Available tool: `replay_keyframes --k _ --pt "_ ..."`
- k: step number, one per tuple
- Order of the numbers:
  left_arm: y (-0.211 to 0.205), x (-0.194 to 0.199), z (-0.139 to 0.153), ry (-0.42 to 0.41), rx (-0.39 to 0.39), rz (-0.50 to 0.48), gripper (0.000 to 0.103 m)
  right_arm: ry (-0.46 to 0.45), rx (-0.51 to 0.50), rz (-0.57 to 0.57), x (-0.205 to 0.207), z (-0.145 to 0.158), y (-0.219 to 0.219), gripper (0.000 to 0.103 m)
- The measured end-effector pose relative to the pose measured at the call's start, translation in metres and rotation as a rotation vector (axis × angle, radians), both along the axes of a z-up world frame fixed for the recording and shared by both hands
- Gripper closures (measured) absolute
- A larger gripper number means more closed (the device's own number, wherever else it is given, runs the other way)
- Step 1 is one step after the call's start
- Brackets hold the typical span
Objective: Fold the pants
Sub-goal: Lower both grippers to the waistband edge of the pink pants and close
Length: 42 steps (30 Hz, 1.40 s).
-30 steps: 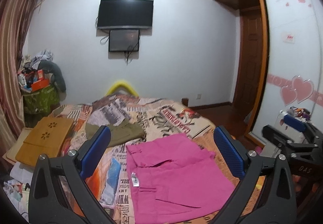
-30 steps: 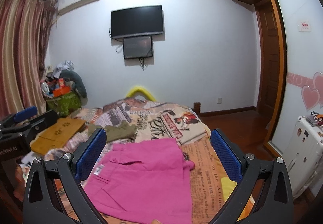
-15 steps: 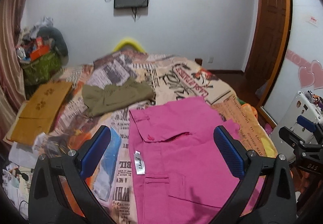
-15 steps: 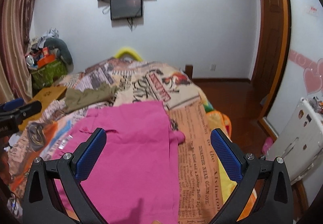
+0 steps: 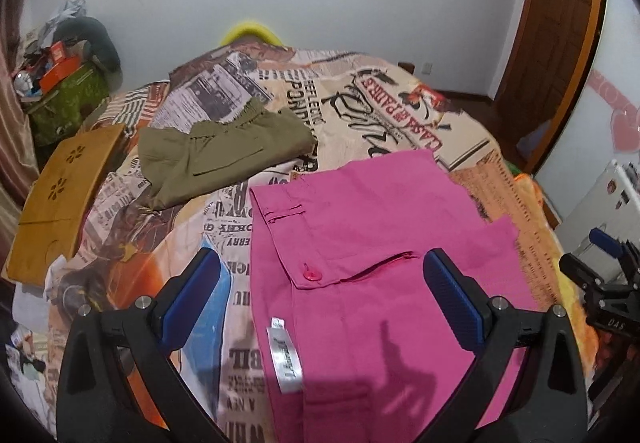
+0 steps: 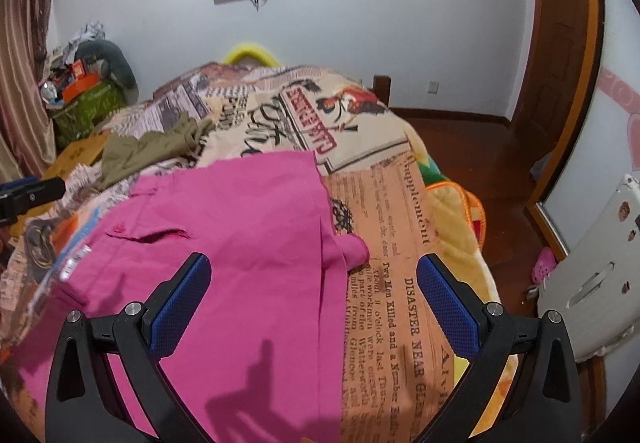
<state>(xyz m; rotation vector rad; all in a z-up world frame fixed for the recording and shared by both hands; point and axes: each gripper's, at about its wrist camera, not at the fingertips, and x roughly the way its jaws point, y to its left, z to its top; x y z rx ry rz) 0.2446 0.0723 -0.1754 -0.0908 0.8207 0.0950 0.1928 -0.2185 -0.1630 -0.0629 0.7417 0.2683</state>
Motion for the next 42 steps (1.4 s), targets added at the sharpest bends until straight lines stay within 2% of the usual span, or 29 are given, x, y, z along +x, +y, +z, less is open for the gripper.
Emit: replay_keyframes --k 5,7,9,10,15,18,22,24,25,27,34,38,41,42 --pt "0.002 0.016 -0.021 0.070 0.006 -0.034 0.000 0.070 0.005 0.014 0.024 -0.021 -0.002 0.002" --pt "0.001 0.019 -0.027 0.083 0.002 -0.048 0.002 0.100 0.004 0.021 0.030 -0.031 -0.003 0.007" --pt "0.001 0.021 -0.034 0.108 0.008 -0.060 0.013 0.130 0.005 0.036 0.036 -0.038 -0.001 0.018" --pt "0.002 0.023 -0.039 0.131 0.008 -0.069 0.016 0.149 0.007 0.044 0.039 -0.043 -0.001 0.021" --pt "0.011 0.025 -0.061 0.218 -0.027 -0.088 0.025 0.209 0.041 0.060 0.051 -0.058 -0.001 0.027" --pt "0.017 0.021 -0.070 0.246 -0.050 -0.087 0.031 0.231 0.059 0.070 0.057 -0.064 -0.002 0.034" --pt "0.021 0.019 -0.074 0.265 -0.090 -0.093 0.037 0.246 0.070 0.089 0.063 -0.070 -0.001 0.036" --pt "0.021 0.019 -0.077 0.284 -0.111 -0.102 0.048 0.247 0.062 0.098 0.064 -0.072 0.000 0.041" --pt "0.020 0.020 -0.079 0.298 -0.122 -0.111 0.050 0.247 0.058 0.102 0.065 -0.072 0.001 0.044" --pt "0.018 0.021 -0.079 0.304 -0.118 -0.121 0.051 0.254 0.055 0.112 0.067 -0.074 0.002 0.051" --pt "0.016 0.024 -0.085 0.330 -0.139 -0.130 0.051 0.273 0.071 0.138 0.069 -0.078 0.004 0.058" --pt "0.016 0.021 -0.084 0.330 -0.161 -0.133 0.056 0.298 0.102 0.142 0.072 -0.083 0.002 0.073" --pt "0.011 0.012 -0.083 0.312 -0.152 -0.164 0.058 0.303 0.127 0.149 0.072 -0.085 0.001 0.080" --pt "0.008 0.010 -0.083 0.309 -0.143 -0.175 0.061 0.299 0.128 0.151 0.072 -0.084 0.001 0.084"
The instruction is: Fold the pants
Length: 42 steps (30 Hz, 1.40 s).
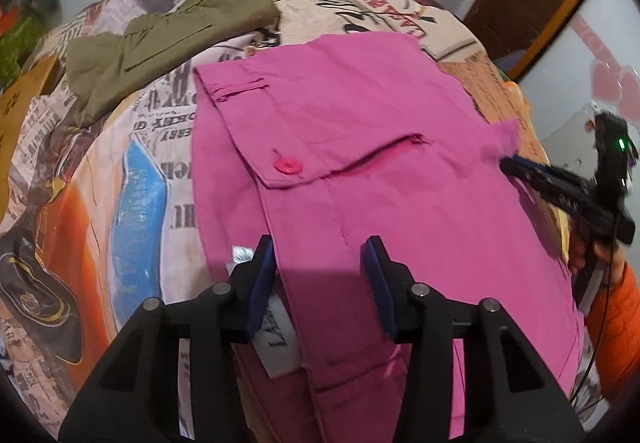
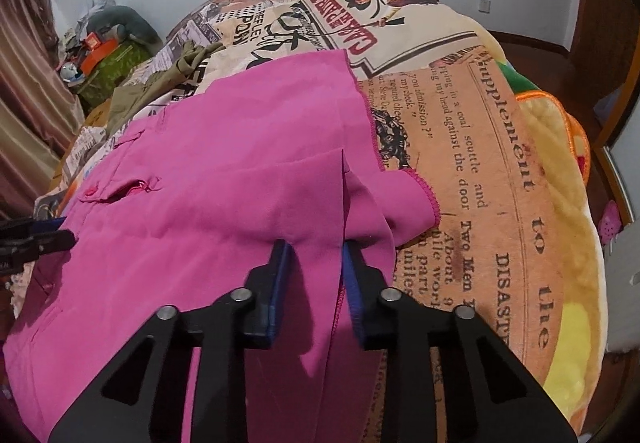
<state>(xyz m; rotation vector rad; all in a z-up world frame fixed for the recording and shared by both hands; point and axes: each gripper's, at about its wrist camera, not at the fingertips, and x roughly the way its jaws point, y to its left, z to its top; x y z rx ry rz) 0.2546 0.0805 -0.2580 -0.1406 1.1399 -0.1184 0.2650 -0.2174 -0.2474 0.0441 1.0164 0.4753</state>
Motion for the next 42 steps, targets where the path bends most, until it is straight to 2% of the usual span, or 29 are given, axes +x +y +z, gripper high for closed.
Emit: replay_keyframes --k 2,4,6,8,10,13,20,25,30,33,38,40,42 --pt "-0.006 -0.002 0.001 -0.003 0.017 -0.029 0.068 -0.006 0.002 0.015 -0.001 0.001 0.002 0.091" --pt "-0.008 -0.001 0.001 -0.003 0.038 -0.040 0.076 -0.022 -0.016 0.028 -0.002 0.002 0.006 0.093" --pt "-0.007 0.004 -0.001 0.007 0.047 -0.036 0.090 -0.036 -0.039 0.040 -0.003 0.003 0.010 0.094" --pt "-0.001 0.007 -0.003 0.012 0.041 -0.021 0.093 -0.055 -0.077 0.064 -0.004 0.002 0.015 0.095" --pt "0.003 0.008 -0.004 0.011 0.047 -0.004 0.100 -0.062 -0.109 0.084 -0.004 0.000 0.018 0.095" --pt "0.008 0.005 -0.003 0.008 0.042 0.015 0.100 -0.077 -0.153 0.105 -0.006 -0.001 0.019 0.095" --pt "0.012 0.001 -0.003 0.010 0.037 0.055 0.098 -0.065 -0.150 0.091 -0.008 -0.002 0.015 0.095" --pt "0.011 0.000 -0.002 0.012 0.093 0.039 0.094 -0.059 -0.158 0.085 -0.012 0.000 0.011 0.095" --pt "0.025 -0.004 -0.001 0.023 0.037 0.062 0.092 -0.046 -0.175 0.060 -0.016 0.000 0.001 0.095" --pt "0.025 -0.011 0.004 0.017 0.052 0.068 0.092 -0.020 -0.155 0.024 -0.020 0.001 -0.012 0.095" --pt "0.021 -0.012 0.017 -0.008 0.111 0.086 0.092 -0.037 -0.175 -0.001 -0.028 0.017 -0.024 0.095" --pt "0.020 -0.007 0.024 -0.025 0.104 0.078 0.092 -0.068 -0.154 -0.016 -0.025 0.031 -0.025 0.094" --pt "0.016 -0.002 0.029 -0.043 0.098 0.066 0.091 -0.093 -0.121 -0.021 -0.018 0.042 -0.023 0.084"
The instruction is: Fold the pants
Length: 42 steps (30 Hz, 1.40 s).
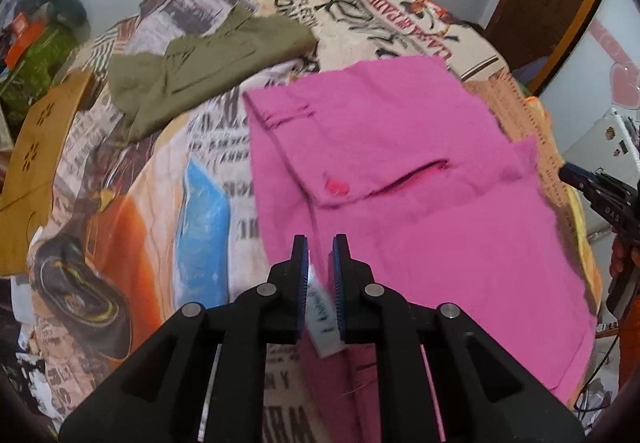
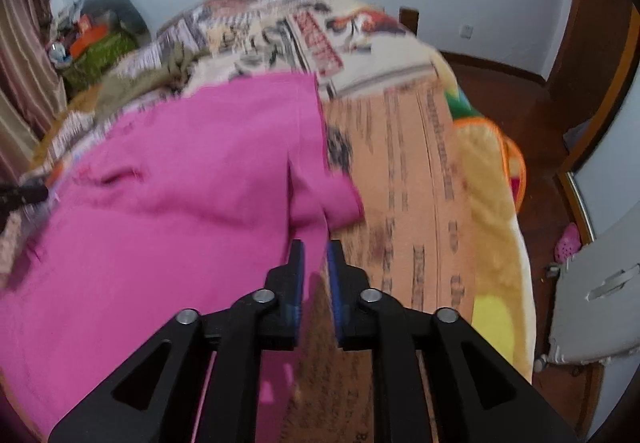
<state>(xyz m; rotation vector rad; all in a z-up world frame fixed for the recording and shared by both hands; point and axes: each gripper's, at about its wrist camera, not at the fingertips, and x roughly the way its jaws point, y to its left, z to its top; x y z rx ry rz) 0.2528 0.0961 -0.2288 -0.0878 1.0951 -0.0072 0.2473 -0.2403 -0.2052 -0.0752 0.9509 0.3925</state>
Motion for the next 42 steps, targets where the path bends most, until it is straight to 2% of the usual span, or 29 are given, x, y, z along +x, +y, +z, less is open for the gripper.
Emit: replay_keyframes --k 2,3,8,11,15,18,20,23,26,32,34,38,42 --pt "-0.005 0.006 0.000 -0.001 0.004 -0.015 0.091 -0.021 0.019 0.002 0.007 0.007 0.007 0.073" --pt "-0.008 0.010 -0.003 0.004 0.010 -0.022 0.091 -0.032 0.020 0.002 0.011 0.008 0.012 0.071" --pt "-0.008 0.020 -0.031 0.074 0.038 -0.011 0.091 -0.012 -0.009 0.031 0.032 -0.010 0.038 0.071" --pt "-0.001 0.018 -0.037 0.066 0.011 -0.006 0.089 0.056 -0.069 0.027 0.042 -0.039 0.044 0.071" --pt "0.002 0.015 -0.037 0.058 0.006 -0.020 0.084 0.092 -0.014 -0.051 0.042 -0.050 0.019 0.071" --pt "0.002 0.012 -0.035 0.055 0.029 -0.031 0.082 0.098 -0.040 -0.091 0.039 -0.050 0.003 0.071" --pt "0.005 0.010 -0.032 0.054 0.024 -0.027 0.082 0.106 -0.050 -0.079 0.034 -0.048 -0.002 0.071" --pt "0.012 0.009 -0.025 0.045 0.009 -0.005 0.082 0.109 -0.073 -0.075 0.027 -0.043 -0.010 0.071" --pt "0.022 0.012 -0.018 0.031 -0.005 0.021 0.082 0.069 -0.093 -0.074 0.019 -0.033 -0.017 0.070" --pt "0.027 0.034 -0.009 0.020 -0.070 0.029 0.082 0.008 -0.025 -0.097 0.031 -0.013 -0.019 0.070" --pt "0.024 0.044 -0.013 0.031 -0.078 0.026 0.082 0.004 -0.014 -0.104 0.040 -0.012 -0.015 0.070" --pt "0.024 0.060 -0.033 0.088 -0.124 0.019 0.072 0.030 0.003 -0.101 0.050 -0.019 -0.009 0.070" --pt "0.026 0.067 -0.046 0.104 -0.180 0.024 0.072 0.082 0.017 -0.079 0.056 -0.037 -0.001 0.070"
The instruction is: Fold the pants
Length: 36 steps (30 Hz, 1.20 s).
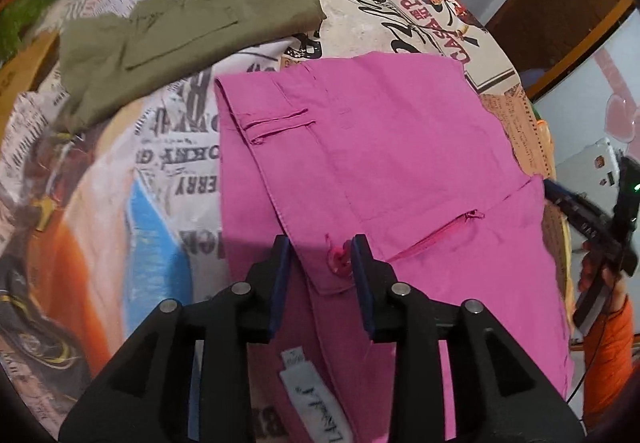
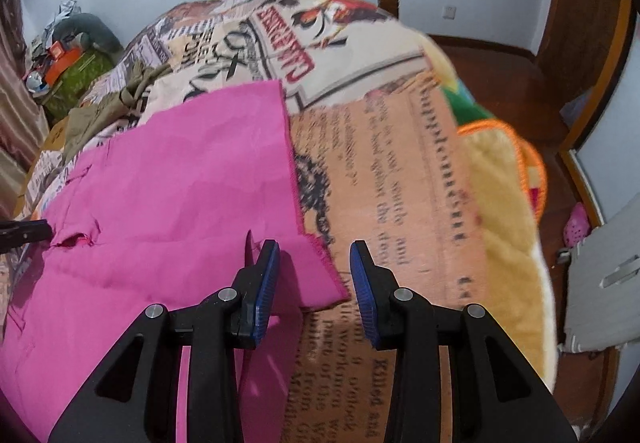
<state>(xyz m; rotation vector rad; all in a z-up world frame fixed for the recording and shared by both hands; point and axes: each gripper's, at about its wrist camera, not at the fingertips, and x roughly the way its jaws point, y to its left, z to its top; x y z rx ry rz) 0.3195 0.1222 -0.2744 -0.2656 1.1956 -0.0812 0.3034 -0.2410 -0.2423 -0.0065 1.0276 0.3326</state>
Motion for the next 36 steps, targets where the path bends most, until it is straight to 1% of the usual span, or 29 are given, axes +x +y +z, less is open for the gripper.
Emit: replay_keyframes --k 2,4,5,7,8,9,11,15,17,19,22,25,30,34,35,36 --pt "-0.002 0.001 0.000 -0.008 0.005 -0.007 0.073 0.030 0.021 0.009 0.001 -0.009 0.002 0.070" --pt "-0.007 0.001 0.002 -0.028 0.037 -0.024 0.081 0.047 0.045 0.014 0.000 -0.016 0.003 0.078" --pt "-0.008 0.001 0.002 -0.034 0.059 -0.028 0.088 0.042 0.057 0.012 -0.002 -0.016 0.003 0.081" --pt "-0.009 0.001 0.003 -0.040 0.082 -0.035 0.091 0.035 0.065 0.007 -0.003 -0.015 0.002 0.084" --pt "-0.009 0.001 0.004 -0.045 0.095 -0.027 0.095 0.036 0.071 0.011 -0.004 -0.015 0.003 0.090" --pt "-0.008 0.001 0.005 -0.050 0.107 -0.023 0.095 0.037 0.063 0.015 -0.003 -0.015 0.004 0.093" --pt "-0.008 -0.002 0.010 -0.069 0.128 -0.016 0.095 0.031 0.040 0.030 -0.003 -0.014 0.005 0.095" --pt "-0.010 -0.009 0.023 -0.122 0.190 -0.015 0.097 0.008 0.010 0.050 -0.006 -0.008 0.007 0.098" --pt "-0.011 -0.009 0.025 -0.127 0.222 -0.010 0.099 -0.012 0.009 0.048 -0.010 -0.006 0.006 0.099" --pt "-0.008 -0.008 0.019 -0.108 0.225 -0.003 0.099 -0.005 0.003 0.047 -0.012 -0.009 0.006 0.099" --pt "-0.002 -0.006 0.004 -0.058 0.207 0.014 0.098 0.003 -0.010 0.047 -0.013 -0.017 0.006 0.099" --pt "0.000 -0.009 0.000 -0.068 0.209 0.020 0.097 0.013 -0.002 0.044 -0.013 -0.014 0.003 0.099" --pt "-0.005 -0.010 -0.004 -0.072 0.265 0.019 0.095 0.011 -0.042 0.062 -0.013 -0.020 0.008 0.099" --pt "-0.001 -0.015 0.001 -0.072 0.251 0.011 0.093 0.029 -0.078 0.075 -0.012 -0.014 0.012 0.099" --pt "0.001 -0.018 0.004 -0.075 0.255 0.012 0.090 0.030 -0.082 0.078 -0.013 -0.012 0.012 0.099" --pt "0.003 -0.021 0.008 -0.079 0.277 0.015 0.090 0.029 -0.089 0.079 -0.013 -0.009 0.011 0.099"
